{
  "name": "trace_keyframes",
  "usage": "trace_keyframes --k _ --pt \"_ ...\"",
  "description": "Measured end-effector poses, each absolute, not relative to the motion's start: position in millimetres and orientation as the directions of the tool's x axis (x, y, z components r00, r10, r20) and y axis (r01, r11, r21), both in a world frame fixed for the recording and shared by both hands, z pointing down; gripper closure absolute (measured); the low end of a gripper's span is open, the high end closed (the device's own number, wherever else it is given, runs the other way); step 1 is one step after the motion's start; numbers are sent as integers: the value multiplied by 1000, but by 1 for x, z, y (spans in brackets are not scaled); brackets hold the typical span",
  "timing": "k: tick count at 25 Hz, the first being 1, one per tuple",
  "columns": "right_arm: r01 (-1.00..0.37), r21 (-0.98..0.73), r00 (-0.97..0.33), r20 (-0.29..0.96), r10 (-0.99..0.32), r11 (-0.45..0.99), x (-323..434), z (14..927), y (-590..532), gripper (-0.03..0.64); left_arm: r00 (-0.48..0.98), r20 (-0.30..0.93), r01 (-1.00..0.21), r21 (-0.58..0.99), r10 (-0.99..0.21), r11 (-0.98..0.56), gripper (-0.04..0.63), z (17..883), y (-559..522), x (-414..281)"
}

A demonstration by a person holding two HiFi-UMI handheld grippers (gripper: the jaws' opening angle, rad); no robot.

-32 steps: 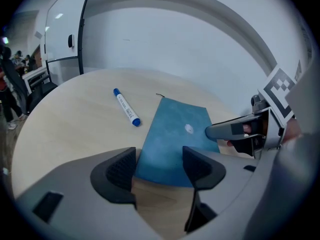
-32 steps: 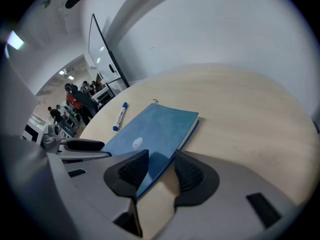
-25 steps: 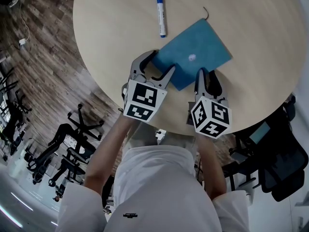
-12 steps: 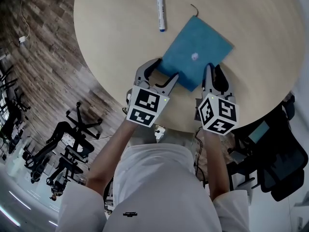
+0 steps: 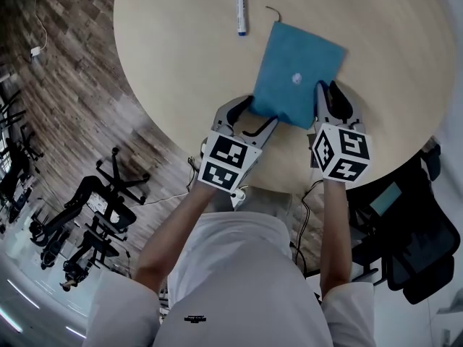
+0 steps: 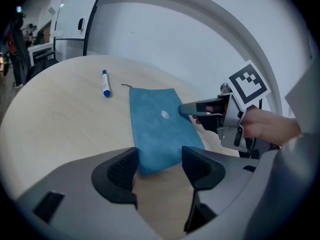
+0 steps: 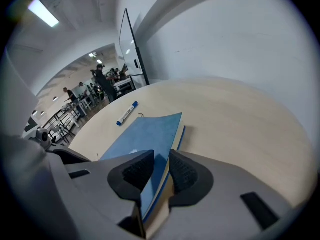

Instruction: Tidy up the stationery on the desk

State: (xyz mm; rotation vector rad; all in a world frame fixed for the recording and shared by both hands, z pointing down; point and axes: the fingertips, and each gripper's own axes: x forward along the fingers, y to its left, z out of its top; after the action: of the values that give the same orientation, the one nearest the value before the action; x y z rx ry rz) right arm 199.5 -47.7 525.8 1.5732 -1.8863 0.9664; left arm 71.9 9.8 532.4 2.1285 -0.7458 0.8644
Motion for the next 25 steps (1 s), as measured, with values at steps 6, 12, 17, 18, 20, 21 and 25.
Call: trace_keyframes --k 6,12,17,18,20,21,25 --pt "-972 -187 -236 749 -620 144 205 519 -52 499 615 749 -724 414 -246 -552 301 528 29 88" --pt "-965 -177 -259 757 -600 194 208 520 -52 499 653 716 -702 449 -247 -553 318 520 43 109" --pt "-968 -157 -244 758 -605 194 205 522 -50 499 641 716 -724 445 -277 -527 318 521 42 106" --pt "-970 -151 -237 758 -608 190 207 522 -49 499 638 717 -729 443 -283 -522 319 521 42 105" --pt "-975 -128 -215 762 -611 183 211 518 -47 499 632 717 -736 437 -294 -517 319 519 41 103" --pt "-977 -111 -201 763 -614 182 212 515 -46 499 629 716 -740 433 -302 -515 327 518 40 101" --pt "-978 -87 -190 746 -638 190 210 501 -42 499 615 710 -759 416 -342 -502 526 511 33 89"
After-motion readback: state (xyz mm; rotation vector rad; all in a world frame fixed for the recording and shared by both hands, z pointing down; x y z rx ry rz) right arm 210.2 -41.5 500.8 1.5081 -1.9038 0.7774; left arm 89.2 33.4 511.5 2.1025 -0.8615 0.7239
